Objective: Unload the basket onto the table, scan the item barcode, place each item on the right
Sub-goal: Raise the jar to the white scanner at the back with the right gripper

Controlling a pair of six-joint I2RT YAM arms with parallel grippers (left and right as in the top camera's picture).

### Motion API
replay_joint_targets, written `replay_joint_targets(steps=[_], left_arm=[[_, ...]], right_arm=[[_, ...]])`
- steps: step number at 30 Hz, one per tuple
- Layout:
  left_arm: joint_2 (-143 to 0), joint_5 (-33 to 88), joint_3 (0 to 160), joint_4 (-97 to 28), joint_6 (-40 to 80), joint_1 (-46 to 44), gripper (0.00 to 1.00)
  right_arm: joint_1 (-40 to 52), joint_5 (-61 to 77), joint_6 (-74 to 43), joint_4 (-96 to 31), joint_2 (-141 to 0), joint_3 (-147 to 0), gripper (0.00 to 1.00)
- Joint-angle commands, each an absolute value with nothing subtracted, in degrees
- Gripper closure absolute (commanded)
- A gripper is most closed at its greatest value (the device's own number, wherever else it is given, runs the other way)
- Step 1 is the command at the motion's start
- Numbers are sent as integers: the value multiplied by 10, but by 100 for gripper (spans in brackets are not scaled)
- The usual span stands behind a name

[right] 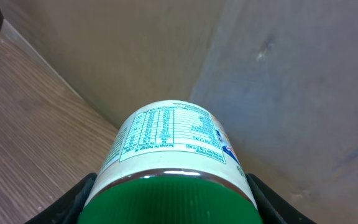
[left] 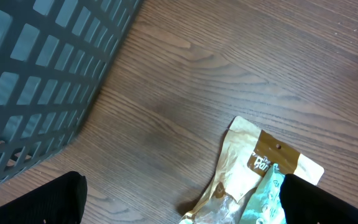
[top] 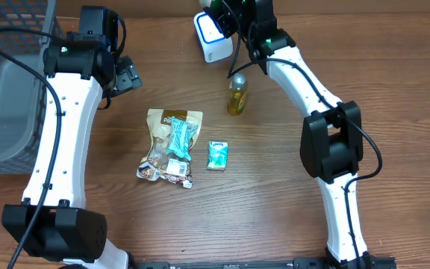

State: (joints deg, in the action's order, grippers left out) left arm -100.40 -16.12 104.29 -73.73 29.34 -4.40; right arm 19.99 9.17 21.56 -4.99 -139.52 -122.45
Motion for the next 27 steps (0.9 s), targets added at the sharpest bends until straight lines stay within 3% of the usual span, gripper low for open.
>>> replay_joint_targets(steps=[1, 9, 14, 21, 27], left_arm=[[-996, -169, 1054, -737, 283, -45, 0], [-996, -169, 1054, -737, 283, -45, 0], [-996, -169, 1054, -737, 283, -45, 0], [-996, -169, 1054, -737, 283, -45, 1], [-996, -169, 1054, -737, 283, -45, 0]], right_arm=[[199, 95, 205, -41, -1426, -1230, 96], [192, 95, 136, -10, -1373, -1231, 96], [169, 95, 77, -71, -1283, -1231, 96], [89, 88, -21, -336, -1146, -1231, 96], [-18, 84, -62, -600, -1107, -1231, 96]])
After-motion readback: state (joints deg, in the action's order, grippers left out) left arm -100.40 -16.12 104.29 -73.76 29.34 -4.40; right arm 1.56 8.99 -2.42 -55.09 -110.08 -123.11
